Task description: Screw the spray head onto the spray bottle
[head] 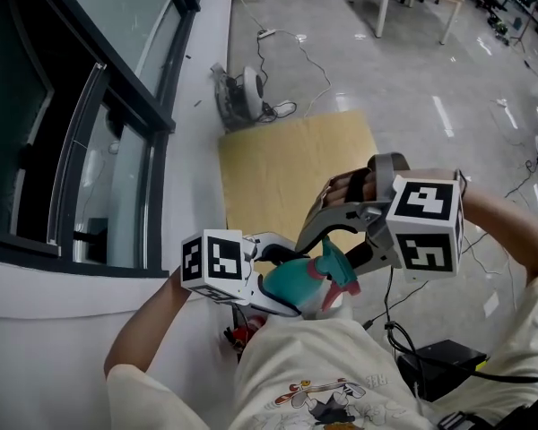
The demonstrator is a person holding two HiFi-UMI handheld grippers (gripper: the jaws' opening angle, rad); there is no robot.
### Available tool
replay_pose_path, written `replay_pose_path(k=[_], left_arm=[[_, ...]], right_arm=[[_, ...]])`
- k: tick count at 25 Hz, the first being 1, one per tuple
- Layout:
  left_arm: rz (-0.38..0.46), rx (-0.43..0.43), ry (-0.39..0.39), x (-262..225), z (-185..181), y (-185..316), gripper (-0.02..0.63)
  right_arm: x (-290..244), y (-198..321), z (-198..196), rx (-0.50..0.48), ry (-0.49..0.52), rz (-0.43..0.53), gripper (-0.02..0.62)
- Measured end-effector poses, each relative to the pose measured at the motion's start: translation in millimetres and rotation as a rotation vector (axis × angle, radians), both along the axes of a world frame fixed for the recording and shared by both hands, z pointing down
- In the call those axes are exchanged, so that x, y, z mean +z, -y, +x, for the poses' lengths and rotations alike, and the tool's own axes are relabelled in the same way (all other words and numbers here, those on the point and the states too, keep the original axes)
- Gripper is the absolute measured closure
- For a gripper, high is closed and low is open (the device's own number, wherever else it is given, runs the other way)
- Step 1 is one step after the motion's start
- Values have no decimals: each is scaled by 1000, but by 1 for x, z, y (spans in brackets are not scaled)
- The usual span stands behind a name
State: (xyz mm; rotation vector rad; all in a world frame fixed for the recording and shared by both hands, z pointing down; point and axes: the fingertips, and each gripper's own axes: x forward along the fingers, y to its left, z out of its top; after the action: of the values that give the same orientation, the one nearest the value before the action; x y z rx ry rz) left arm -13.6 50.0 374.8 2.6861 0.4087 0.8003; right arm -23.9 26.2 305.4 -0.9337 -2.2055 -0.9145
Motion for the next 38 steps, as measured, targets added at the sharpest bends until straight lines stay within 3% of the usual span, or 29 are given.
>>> replay_pose_path(k=[10,15,21,28,35,38], left_arm=[[-14,35,23,2,-5,-2,212],[27,-67,76,16,-5,12,212],[210,-313,242,34,-13,53,212],[433,-508,390,41,-25,82,212],[702,-662,533,41,-39,106,212],[759,-690,562,43,-42,111,212]], right_arm=[[4,-10,0,-65,-56,-6,437],[20,2,3,12,-135,-30,465],[36,35,-1,206,-159,-85,466],[44,58,-8,458,-176,-227,466],[49,79,-13,833,-225,-513,466],[51,85,-14,973,-255,-645,466]])
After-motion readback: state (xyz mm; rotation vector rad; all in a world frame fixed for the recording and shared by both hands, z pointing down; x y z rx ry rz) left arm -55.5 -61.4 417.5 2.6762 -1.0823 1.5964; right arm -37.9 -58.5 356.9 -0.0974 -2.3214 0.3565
